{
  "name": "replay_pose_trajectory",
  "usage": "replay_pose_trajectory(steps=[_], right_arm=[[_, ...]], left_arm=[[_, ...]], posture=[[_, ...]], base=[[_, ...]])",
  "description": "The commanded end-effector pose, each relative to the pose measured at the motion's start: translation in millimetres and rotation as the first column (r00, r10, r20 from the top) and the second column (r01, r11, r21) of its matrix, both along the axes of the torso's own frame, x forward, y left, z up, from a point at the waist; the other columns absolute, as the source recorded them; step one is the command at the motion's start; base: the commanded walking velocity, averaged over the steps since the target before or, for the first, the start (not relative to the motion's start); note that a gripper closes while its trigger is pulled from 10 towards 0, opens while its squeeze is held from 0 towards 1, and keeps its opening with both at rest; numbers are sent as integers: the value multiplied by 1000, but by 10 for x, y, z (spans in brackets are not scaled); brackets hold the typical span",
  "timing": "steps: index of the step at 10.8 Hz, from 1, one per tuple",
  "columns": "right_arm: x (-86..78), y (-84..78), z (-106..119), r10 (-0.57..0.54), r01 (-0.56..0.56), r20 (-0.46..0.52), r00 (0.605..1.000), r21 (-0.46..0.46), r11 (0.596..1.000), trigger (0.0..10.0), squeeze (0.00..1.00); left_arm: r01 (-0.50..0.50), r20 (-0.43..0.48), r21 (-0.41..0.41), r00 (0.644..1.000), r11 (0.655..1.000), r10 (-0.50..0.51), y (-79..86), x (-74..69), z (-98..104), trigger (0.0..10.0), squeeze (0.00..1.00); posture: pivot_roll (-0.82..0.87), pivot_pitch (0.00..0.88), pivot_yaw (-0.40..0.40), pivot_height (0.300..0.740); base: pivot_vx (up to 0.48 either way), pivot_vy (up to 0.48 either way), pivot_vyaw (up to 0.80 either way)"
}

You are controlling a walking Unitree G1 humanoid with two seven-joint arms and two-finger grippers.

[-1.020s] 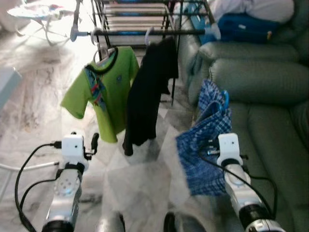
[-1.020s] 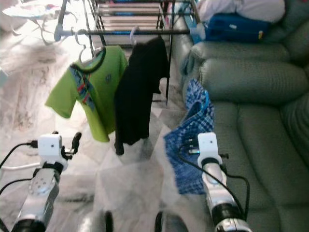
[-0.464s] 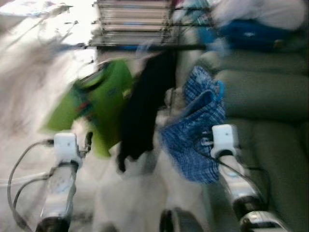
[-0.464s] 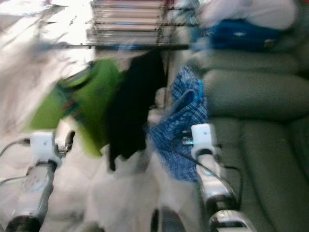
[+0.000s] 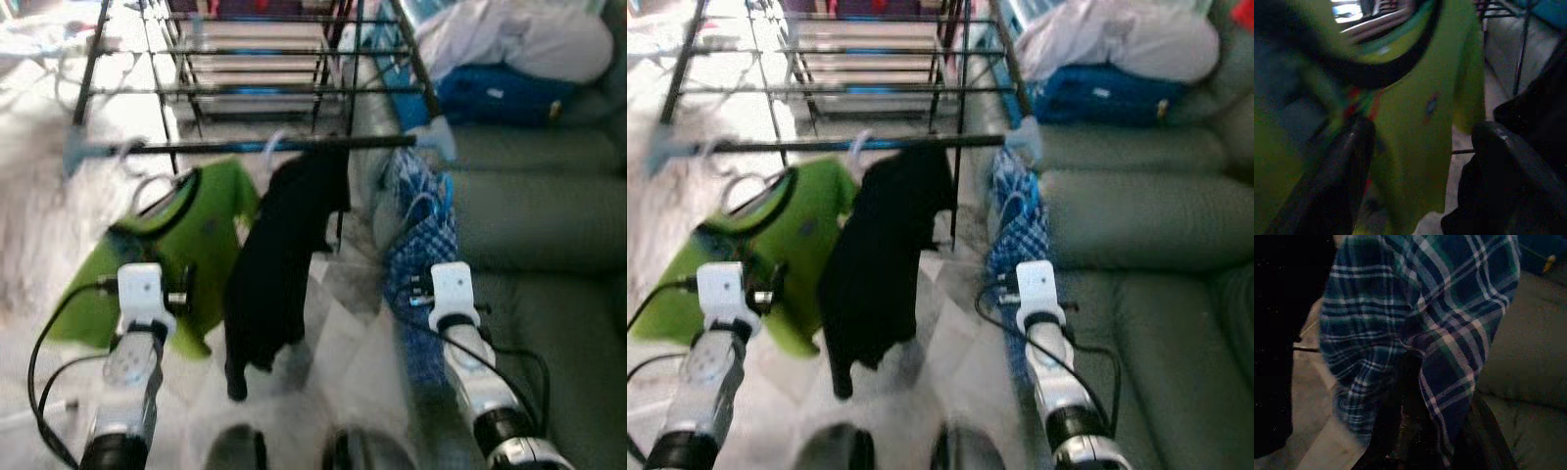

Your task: Hang hanger

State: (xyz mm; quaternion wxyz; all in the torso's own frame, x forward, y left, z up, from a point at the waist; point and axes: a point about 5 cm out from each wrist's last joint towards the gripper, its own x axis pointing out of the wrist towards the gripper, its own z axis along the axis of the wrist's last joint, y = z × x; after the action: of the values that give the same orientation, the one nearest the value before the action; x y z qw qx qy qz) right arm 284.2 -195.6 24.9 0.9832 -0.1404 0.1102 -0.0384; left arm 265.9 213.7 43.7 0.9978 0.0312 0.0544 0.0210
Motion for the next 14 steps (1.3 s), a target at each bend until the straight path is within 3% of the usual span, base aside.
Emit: replay_pose_trajectory(steps=[1,3,6,10,12,13,14], right_arm=[[-19,-69,17,-24,24,15,1000,-5,1000,10000,0],[-57,-60,10,-8,7,18,1000,49,999,10000,0],[-209,-94,-98,-23,23,-15,1000,38,999,10000,0],[-200,-75,20,-26,24,72,997,27,999,10000,0],[-395,-200,-43,-33,32,52,998,13,999,10000,0],[-387,-266,7,-54,54,68,996,11,998,10000,0],[-264,-267,114,-55,54,94,994,14,998,10000,0]], left_arm=[[23,-26,-6,999,1000,-23,-53,-43,-61,10000,0],[25,-35,-3,999,1000,-25,-48,-47,-68,10000,0],[54,-31,13,998,998,-53,-64,-75,-76,10000,0],[62,2,-9,998,998,-62,-102,-76,-40,10000,0],[60,6,-15,998,998,-60,-90,-107,-50,10000,0],[62,-1,-17,998,998,-62,-98,-121,-55,10000,0],[70,-9,-14,997,997,-70,-107,-148,-66,10000,0]], posture=[[48,121,-58,740],[48,122,-61,740],[42,130,-58,740],[47,132,-59,740],[46,141,-62,740],[39,156,-56,740],[34,174,-49,740]], base=[[0,431,0],[0,435,0],[114,405,0],[112,0,0],[0,0,0],[0,0,0],[0,0,0]])
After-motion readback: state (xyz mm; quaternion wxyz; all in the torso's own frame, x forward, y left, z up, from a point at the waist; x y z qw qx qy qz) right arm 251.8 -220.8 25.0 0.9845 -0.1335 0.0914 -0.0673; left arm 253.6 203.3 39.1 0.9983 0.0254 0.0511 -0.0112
